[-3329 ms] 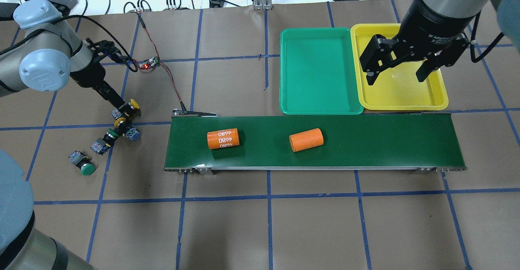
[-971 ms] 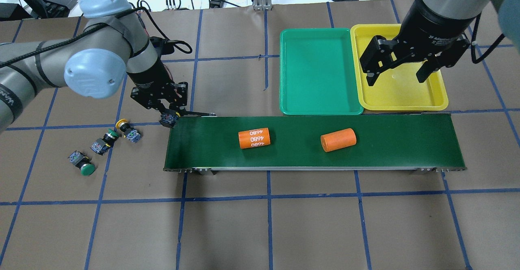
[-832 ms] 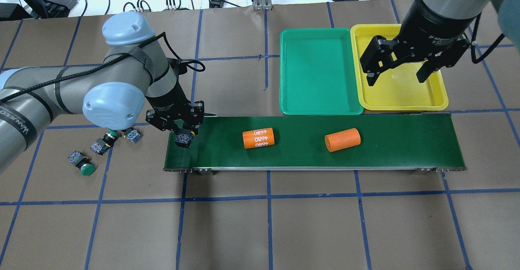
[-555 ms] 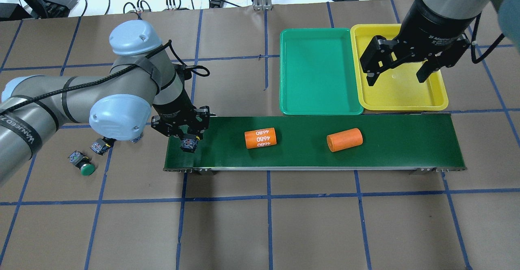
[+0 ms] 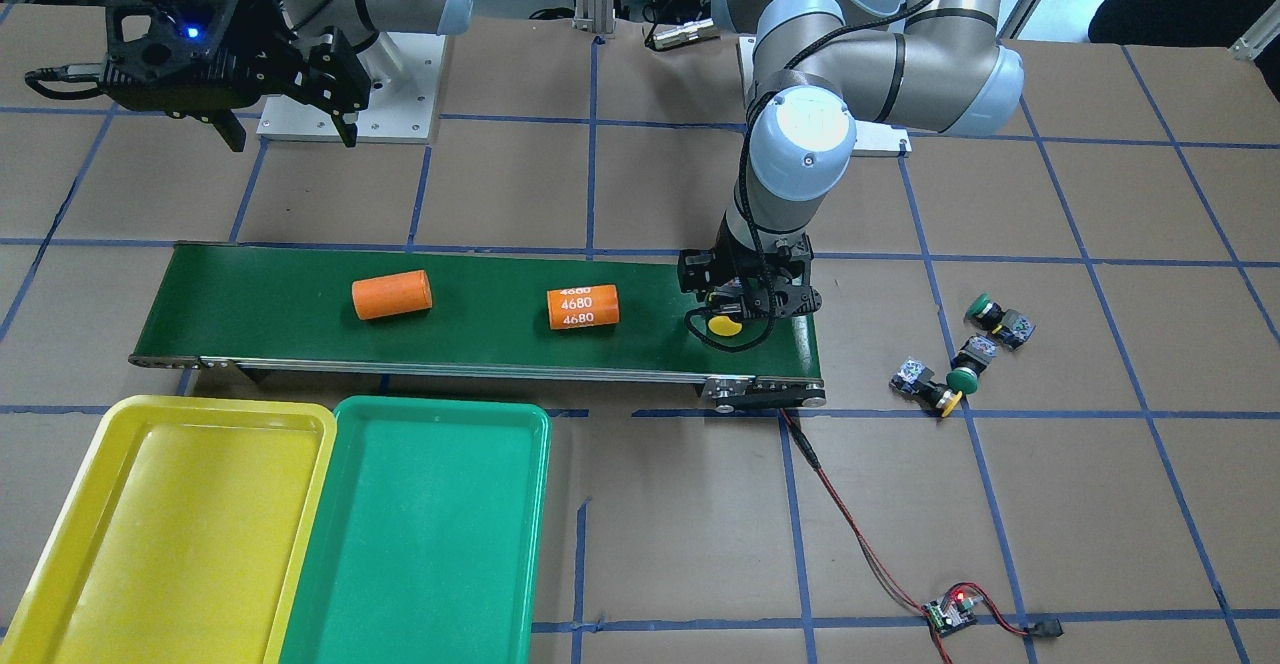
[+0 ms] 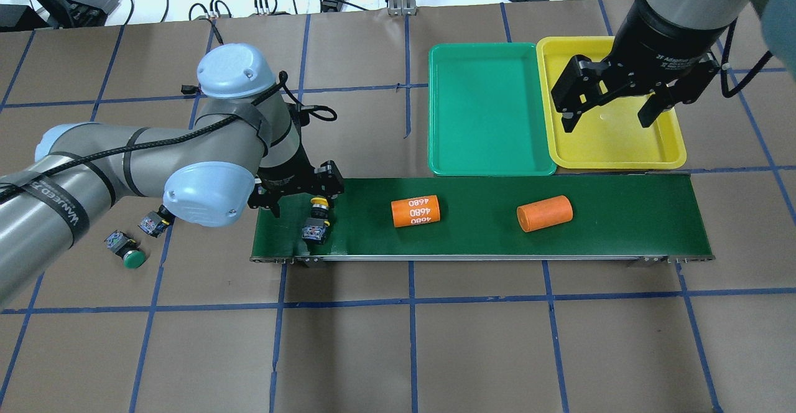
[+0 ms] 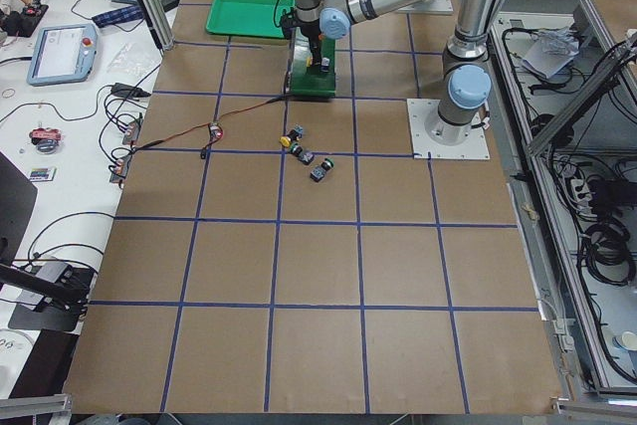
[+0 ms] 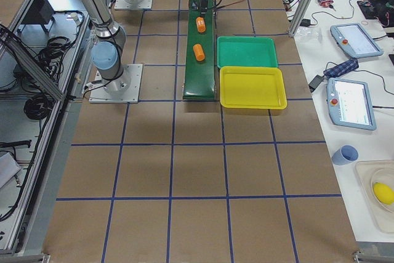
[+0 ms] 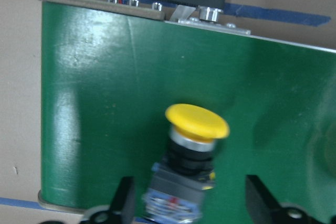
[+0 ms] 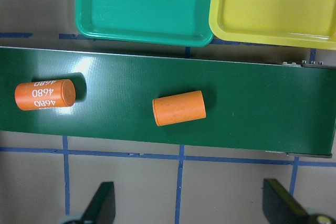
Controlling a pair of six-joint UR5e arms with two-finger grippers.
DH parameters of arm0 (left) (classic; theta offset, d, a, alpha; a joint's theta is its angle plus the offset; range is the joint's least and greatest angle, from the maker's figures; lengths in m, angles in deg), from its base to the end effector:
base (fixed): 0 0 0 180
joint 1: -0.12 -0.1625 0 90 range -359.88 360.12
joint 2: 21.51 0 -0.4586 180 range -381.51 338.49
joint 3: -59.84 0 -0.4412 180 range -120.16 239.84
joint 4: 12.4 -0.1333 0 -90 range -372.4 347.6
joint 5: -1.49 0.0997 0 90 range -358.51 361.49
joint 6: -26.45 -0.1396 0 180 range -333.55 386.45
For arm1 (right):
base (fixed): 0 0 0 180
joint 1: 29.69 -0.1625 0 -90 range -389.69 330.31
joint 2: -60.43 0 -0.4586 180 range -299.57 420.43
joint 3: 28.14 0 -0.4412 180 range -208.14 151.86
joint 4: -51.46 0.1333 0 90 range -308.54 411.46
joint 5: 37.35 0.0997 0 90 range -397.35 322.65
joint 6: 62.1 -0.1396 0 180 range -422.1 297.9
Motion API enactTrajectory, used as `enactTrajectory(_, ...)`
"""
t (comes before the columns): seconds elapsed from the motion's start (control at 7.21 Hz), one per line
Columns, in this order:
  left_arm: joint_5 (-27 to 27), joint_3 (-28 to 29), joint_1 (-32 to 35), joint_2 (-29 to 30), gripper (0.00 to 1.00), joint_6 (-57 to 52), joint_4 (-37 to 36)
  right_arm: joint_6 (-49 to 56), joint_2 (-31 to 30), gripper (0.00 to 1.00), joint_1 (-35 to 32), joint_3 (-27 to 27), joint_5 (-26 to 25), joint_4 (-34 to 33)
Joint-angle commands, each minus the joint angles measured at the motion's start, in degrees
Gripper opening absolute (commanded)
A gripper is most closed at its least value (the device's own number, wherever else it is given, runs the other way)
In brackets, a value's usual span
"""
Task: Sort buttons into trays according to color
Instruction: 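Carry the yellow button to the belt and set it down with the left gripper, then return the left gripper to the pile and grasp another yellow-capped button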
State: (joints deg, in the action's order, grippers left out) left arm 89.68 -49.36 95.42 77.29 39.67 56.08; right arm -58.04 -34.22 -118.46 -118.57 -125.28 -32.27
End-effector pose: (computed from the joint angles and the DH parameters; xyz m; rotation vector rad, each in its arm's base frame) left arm -0.1873 -0.5280 0.2587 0.2185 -3.1157 -0.1824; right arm 0.1276 -0.5003 0.5091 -0.0756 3.1025 0.0529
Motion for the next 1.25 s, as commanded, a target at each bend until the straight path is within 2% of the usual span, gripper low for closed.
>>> enactTrajectory(0.0,-0.04,6.16,-12.87,0.51,1.0,-14.03,7.85,-0.02,-0.09,1.0,0.09,0.0,-0.05,0.32)
enactTrajectory(0.14,-0.29,6.27,-19.04,1.91,1.0,-19.15,6.93,-0.02,-0.1,1.0,0.0,0.0,0.21,0.32)
enactTrajectory(0.28,-0.21,7.06,-21.01,4.62,1.0,-22.6,1.88,0.06,-0.1,1.0,0.0,-0.09,0.21,1.28)
enactTrajectory(0.42,0.84,7.24,-21.38,7.08,1.0,-21.59,-2.0,-0.46,-0.18,1.0,0.0,-0.09,0.3,1.63)
enactTrajectory(0.55,3.02,7.07,-23.91,9.72,1.0,-15.92,-4.91,-0.2,-0.18,1.0,0.0,-0.09,0.12,1.64)
enactTrajectory(0.83,3.65,5.23,-24.99,13.07,1.0,-12.8,-7.66,-0.81,-0.19,1.0,0.0,-0.35,0.03,2.51)
enactTrajectory(0.97,3.48,3.48,-24.64,13.61,1.0,-5.57,-9.4,-0.73,-0.1,1.0,0.0,-0.44,0.12,2.43)
enactTrajectory(1.11,3.48,1.46,-24.55,13.7,1.0,-3.58,-12.12,-0.73,-0.1,1.0,0.0,-0.44,0.04,2.43)
